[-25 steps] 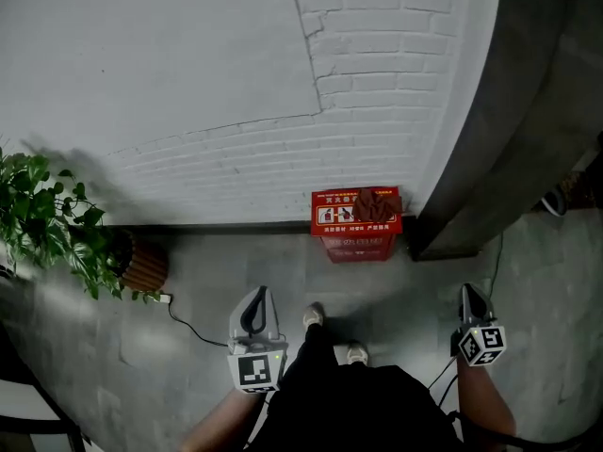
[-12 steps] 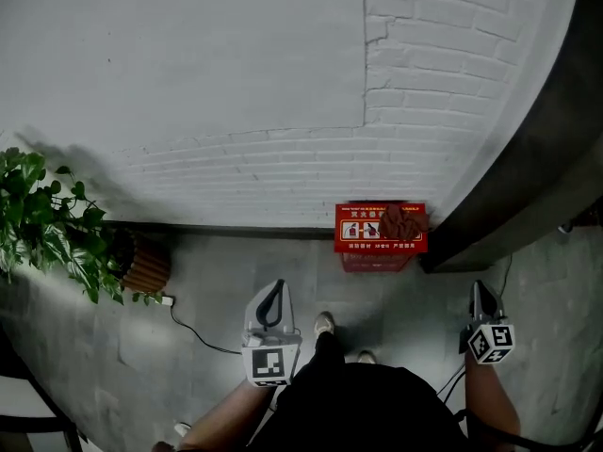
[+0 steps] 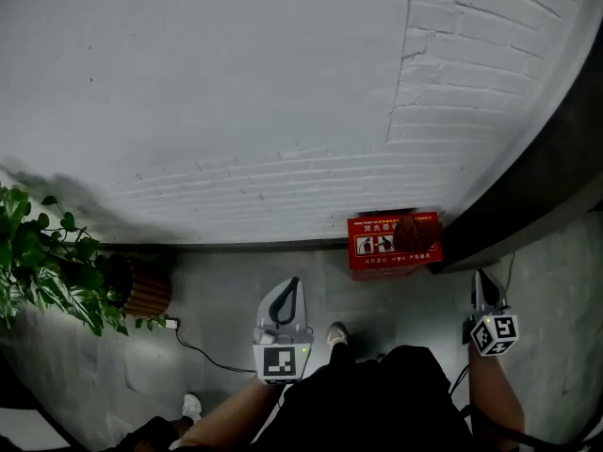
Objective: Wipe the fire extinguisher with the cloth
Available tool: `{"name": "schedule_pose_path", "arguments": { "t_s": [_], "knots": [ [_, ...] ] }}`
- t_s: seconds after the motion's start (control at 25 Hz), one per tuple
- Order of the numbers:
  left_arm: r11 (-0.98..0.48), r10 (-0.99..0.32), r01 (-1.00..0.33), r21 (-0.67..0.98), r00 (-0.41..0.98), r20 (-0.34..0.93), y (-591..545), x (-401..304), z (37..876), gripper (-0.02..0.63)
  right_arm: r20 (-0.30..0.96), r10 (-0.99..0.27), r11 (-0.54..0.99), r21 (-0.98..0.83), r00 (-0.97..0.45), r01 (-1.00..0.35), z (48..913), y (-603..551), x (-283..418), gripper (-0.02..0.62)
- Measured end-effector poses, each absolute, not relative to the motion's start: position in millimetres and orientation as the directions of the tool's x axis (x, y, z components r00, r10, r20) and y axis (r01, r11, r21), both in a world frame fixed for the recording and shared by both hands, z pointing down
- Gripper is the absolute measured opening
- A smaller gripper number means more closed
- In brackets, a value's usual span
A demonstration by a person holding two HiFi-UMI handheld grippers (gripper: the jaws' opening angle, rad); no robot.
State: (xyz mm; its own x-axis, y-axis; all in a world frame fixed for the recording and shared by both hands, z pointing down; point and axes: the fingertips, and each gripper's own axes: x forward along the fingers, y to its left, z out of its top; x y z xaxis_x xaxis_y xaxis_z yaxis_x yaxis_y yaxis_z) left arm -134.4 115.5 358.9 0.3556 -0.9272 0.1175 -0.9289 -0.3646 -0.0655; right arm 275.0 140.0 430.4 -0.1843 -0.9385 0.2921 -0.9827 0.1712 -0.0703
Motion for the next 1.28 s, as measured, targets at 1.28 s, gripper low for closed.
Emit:
{"name": "schedule_pose_path", "arguments": {
  "t_s": [1.28],
  "knots": [
    [-0.014,-0.986,-0.992,-0.129,-0.008,0.167,74,-184,363,0.000,0.388,-0.761,0.524,-0.107,-0.520,-0.845,493,-73,193,0.003]
  ]
}}
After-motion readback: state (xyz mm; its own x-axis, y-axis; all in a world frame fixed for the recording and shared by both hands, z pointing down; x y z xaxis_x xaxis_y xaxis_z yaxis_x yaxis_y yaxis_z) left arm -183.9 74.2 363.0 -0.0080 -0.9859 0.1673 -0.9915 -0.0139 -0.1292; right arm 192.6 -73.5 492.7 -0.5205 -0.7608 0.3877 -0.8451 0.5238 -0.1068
